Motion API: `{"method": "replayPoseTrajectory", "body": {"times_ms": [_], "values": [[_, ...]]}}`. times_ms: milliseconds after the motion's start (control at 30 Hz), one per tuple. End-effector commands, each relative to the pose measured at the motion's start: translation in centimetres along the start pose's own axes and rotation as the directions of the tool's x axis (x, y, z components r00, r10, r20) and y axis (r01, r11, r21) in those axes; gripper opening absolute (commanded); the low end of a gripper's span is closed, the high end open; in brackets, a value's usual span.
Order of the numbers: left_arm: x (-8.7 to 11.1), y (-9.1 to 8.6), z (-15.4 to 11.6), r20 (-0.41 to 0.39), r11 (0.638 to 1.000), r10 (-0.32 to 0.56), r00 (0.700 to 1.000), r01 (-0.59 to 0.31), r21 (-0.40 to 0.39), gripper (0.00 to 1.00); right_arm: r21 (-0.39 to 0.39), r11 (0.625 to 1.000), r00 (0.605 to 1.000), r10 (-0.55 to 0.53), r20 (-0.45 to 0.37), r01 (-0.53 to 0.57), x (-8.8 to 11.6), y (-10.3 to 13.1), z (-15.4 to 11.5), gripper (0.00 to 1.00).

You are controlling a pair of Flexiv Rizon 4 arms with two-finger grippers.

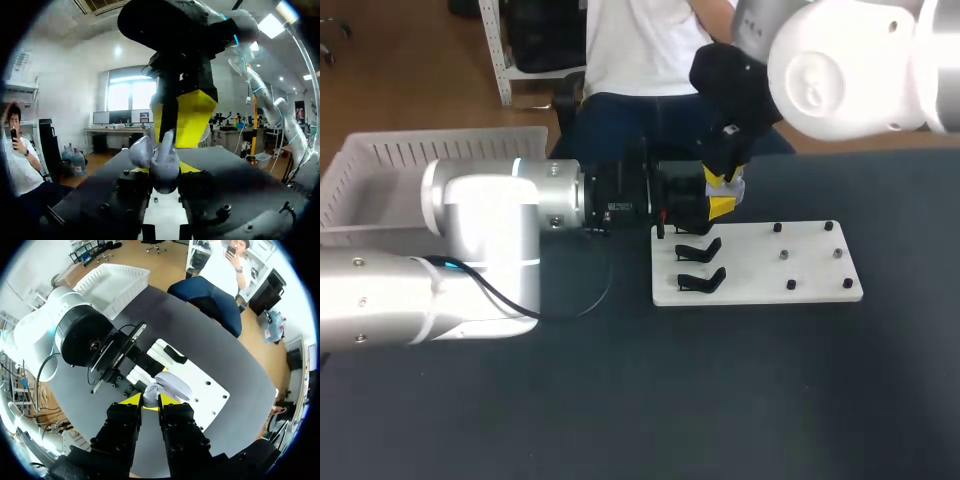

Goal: Pick up each earbud case from the left stands, insert the matching earbuds, close the lid, and place the case in the box.

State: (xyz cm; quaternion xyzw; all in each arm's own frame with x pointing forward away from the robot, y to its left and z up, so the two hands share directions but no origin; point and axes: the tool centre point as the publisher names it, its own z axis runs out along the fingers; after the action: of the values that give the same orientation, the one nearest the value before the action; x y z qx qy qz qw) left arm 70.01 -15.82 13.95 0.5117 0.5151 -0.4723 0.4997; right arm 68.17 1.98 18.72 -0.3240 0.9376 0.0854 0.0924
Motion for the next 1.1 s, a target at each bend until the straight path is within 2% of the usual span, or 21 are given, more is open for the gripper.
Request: {"method": "replayPoseTrajectory", "body": {"times_ms": [33,767,1100], "values": [[0.1,-0.1,0.0,0.007,1.0,0.005,1.0,-0.005,-0.006,0.0,-0.001,1.0,1.0,-0.004,-0.011,0.004,-0.5,0.0,0.2,0.0],[0.1,-0.1,0.0,0.007,1.0,0.005,1.0,-0.005,-0.006,0.0,0.076,0.996,0.998,-0.041,-0.043,0.044,0.3,0.0,0.6,0.0],[0.1,-0.1,0.0,0.007,1.0,0.005,1.0,-0.005,-0.006,0.0,0.091,0.995,0.998,-0.047,-0.043,0.051,0.5,0.4,0.7,0.26]]}}
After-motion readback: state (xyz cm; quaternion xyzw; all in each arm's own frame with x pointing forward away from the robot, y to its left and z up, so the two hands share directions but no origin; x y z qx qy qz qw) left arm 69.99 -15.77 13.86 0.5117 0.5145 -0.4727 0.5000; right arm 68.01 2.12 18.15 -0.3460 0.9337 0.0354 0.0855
